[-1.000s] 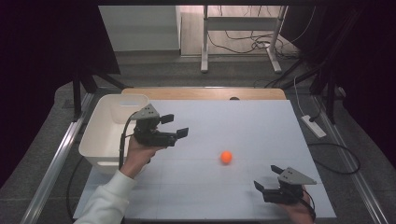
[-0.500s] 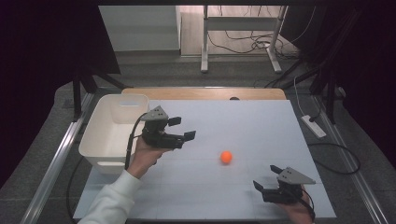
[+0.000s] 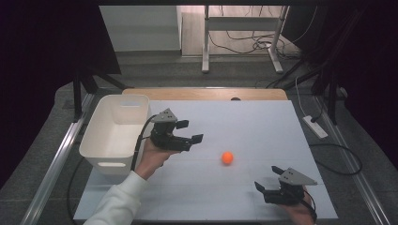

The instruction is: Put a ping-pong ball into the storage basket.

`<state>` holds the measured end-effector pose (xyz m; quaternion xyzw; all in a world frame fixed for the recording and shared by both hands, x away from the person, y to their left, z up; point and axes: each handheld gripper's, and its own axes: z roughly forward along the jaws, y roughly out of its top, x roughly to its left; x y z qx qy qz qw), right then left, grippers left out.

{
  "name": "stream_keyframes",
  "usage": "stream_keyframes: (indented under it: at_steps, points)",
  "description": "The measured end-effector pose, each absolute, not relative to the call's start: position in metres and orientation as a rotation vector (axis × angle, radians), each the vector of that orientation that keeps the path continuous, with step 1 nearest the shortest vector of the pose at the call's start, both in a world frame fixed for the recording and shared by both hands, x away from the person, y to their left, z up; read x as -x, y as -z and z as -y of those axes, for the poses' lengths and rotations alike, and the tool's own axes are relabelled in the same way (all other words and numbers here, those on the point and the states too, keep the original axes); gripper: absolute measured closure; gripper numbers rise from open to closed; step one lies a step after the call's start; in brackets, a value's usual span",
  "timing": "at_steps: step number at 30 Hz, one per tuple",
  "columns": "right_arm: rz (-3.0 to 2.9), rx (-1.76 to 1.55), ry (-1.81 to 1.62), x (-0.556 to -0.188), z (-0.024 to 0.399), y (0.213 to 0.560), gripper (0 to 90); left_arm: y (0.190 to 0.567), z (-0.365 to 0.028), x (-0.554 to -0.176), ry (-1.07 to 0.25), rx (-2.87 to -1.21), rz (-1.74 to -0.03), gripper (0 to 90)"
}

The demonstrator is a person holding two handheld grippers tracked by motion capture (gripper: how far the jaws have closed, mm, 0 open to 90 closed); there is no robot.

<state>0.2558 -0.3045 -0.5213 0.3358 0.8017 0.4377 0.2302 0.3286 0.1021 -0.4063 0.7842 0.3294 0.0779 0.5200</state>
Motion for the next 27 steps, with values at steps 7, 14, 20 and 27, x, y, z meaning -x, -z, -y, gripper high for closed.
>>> stream_keyframes:
  at_steps: [7, 14, 20, 27]
  points:
    - [-2.206, -0.922, -1.204, -0.256, 0.304, 0.521, 11.0, 0.412, -0.092, -0.329, -0.182, -1.905, -0.783, 18.0]
    - [-2.206, -0.925, -1.206, -0.256, 0.305, 0.521, 11.1, 0.421, -0.080, -0.330, -0.166, -1.941, -0.775, 17.9]
    - [-2.207, -0.921, -1.205, -0.256, 0.305, 0.521, 11.1, 0.427, -0.072, -0.329, -0.154, -1.963, -0.767, 17.6]
    - [-2.208, -0.919, -1.202, -0.256, 0.304, 0.522, 11.1, 0.430, -0.068, -0.332, -0.145, -1.975, -0.770, 17.7]
